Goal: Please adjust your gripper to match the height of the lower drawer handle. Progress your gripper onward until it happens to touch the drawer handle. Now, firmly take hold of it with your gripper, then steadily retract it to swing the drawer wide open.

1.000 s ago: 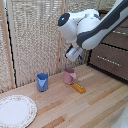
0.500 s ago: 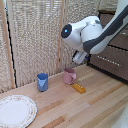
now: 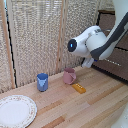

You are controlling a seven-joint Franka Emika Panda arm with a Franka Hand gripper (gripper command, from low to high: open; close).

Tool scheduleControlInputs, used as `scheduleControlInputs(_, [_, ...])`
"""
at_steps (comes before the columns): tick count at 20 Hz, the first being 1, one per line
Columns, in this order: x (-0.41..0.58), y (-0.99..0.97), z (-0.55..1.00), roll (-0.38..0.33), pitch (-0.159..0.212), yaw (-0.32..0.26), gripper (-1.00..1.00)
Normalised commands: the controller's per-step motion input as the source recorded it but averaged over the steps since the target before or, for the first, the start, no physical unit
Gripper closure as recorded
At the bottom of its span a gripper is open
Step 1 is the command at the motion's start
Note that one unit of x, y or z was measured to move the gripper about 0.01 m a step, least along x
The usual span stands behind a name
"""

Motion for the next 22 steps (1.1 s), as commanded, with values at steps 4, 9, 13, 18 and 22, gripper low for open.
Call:
scheduleControlInputs(4, [-0.016,-0.45,-0.27,-0.192,0.0,0.071,-1.0])
scheduleControlInputs(9, [0.0,-0.48,-0.19,-0.058,0.0,0.08,-1.0])
scheduleControlInputs(13, [0.0,-0.63,-0.02,-0.003,0.003,0.086,-1.0])
scheduleControlInputs(18, [0.0,-0.66,0.0,0.0,0.07,0.11,-1.0])
scheduleControlInputs(22, [0.013,-0.51,-0.08,0.0,0.122,0.191,-1.0])
